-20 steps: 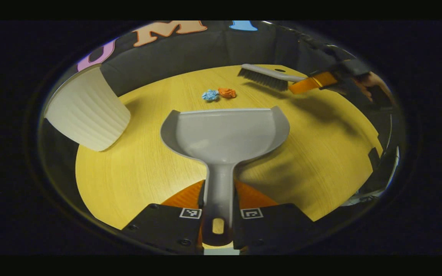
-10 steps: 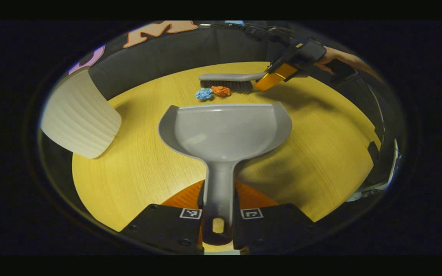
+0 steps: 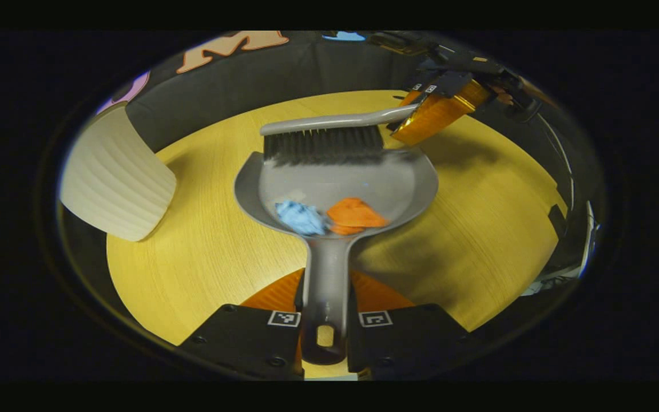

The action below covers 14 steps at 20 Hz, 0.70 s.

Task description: Pick up the small broom and dustpan from the desktop, sweep the trash into the dustpan with the broom, and then empty the trash into the garbage bin.

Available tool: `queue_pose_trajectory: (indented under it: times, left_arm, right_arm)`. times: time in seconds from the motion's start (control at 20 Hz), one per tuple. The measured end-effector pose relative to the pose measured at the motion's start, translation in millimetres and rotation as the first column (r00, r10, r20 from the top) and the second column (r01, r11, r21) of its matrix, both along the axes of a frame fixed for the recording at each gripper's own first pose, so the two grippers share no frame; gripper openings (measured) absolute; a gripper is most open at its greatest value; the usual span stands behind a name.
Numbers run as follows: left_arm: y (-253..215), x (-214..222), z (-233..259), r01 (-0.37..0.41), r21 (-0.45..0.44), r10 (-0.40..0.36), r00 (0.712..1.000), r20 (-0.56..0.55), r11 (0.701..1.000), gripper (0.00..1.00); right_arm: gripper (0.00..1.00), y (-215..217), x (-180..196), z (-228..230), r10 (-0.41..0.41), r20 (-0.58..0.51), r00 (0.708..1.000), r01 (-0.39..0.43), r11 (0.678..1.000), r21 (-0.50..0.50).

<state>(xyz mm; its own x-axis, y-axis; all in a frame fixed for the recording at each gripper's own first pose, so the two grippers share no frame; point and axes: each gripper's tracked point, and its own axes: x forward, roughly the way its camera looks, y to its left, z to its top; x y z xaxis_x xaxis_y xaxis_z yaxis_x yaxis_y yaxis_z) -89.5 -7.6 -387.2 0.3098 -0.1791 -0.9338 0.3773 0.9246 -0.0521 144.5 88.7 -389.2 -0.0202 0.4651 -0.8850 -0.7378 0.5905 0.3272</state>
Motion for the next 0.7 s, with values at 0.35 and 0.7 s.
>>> queue_pose_trajectory:
  times: [0.35, 0.7]
  left_arm:
    - [-2.3, 9.5, 5.5, -0.038, -0.001, 0.038, 0.995, 0.095, 0.999, 0.22]
    - [-12.6, 22.3, 52.4, -0.083, -0.031, 0.088, 0.967, 0.238, 0.996, 0.2]
  right_arm:
    - [0.17, -42.5, 19.6, 28.4, -0.321, 0.152, 0.935, 0.312, 0.947, 0.079]
    - [0.17, -131.3, 3.3, 18.9, -0.561, 0.165, 0.811, 0.546, 0.828, 0.131]
